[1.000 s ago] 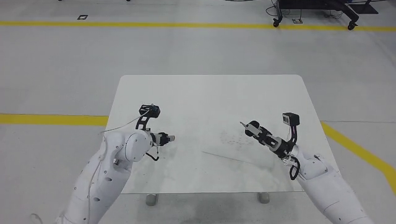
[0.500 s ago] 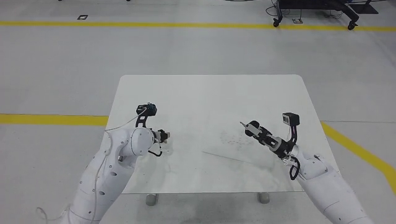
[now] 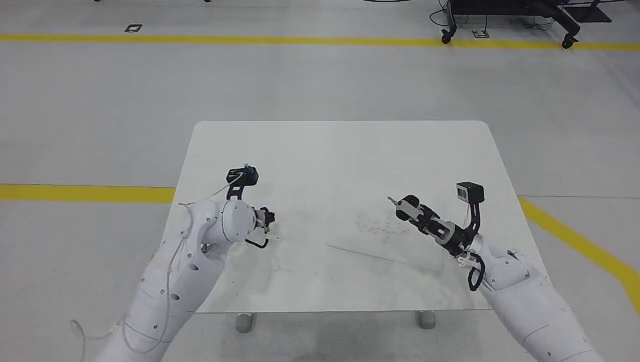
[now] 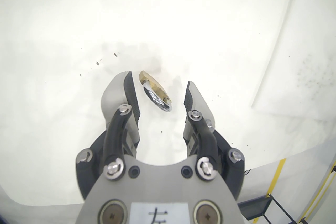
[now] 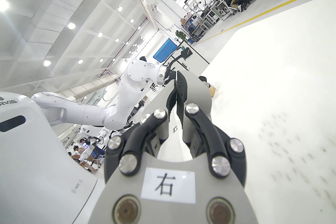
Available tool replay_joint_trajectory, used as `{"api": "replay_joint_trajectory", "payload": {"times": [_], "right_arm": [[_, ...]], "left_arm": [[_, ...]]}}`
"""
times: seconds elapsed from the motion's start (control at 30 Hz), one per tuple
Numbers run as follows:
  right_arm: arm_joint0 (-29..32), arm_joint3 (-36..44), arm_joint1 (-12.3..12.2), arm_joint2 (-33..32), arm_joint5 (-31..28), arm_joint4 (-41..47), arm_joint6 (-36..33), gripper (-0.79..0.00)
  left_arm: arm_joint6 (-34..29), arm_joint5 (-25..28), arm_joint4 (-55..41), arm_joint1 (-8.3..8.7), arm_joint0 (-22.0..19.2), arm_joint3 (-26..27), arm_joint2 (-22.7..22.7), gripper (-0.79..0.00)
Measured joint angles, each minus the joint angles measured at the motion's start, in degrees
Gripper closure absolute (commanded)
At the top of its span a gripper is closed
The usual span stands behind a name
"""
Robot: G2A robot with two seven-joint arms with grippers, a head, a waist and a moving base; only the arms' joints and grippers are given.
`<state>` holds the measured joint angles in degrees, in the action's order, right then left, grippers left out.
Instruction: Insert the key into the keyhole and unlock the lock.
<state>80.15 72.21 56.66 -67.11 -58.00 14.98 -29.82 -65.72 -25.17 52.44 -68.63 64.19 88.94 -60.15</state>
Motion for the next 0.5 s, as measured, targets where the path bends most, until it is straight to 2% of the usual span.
{"api": "replay_joint_trajectory", "payload": {"times": [0.03, 0.07, 0.1, 0.5], "right_arm": [[0.0, 0.0, 0.0, 0.0, 0.0, 0.0, 0.0, 0.0], [0.0, 0.0, 0.0, 0.0, 0.0, 0.0, 0.0, 0.0], [0.0, 0.0, 0.0, 0.0, 0.0, 0.0, 0.0, 0.0], [0.0, 0.0, 0.0, 0.0, 0.0, 0.0, 0.0, 0.0]], "left_arm": [[-0.05, -0.04, 0.01, -0.04, -0.1, -0.17, 0.08, -0.163], [-0.16, -0.11, 0.11, -0.06, -0.15, -0.3, 0.12, -0.037], [-0.4, -0.15, 0.3, -0.06, -0.17, -0.37, 0.1, 0.0], [-2.21, 2.57, 1.46, 0.5, 1.47, 3.02, -1.89, 0.0]]}}
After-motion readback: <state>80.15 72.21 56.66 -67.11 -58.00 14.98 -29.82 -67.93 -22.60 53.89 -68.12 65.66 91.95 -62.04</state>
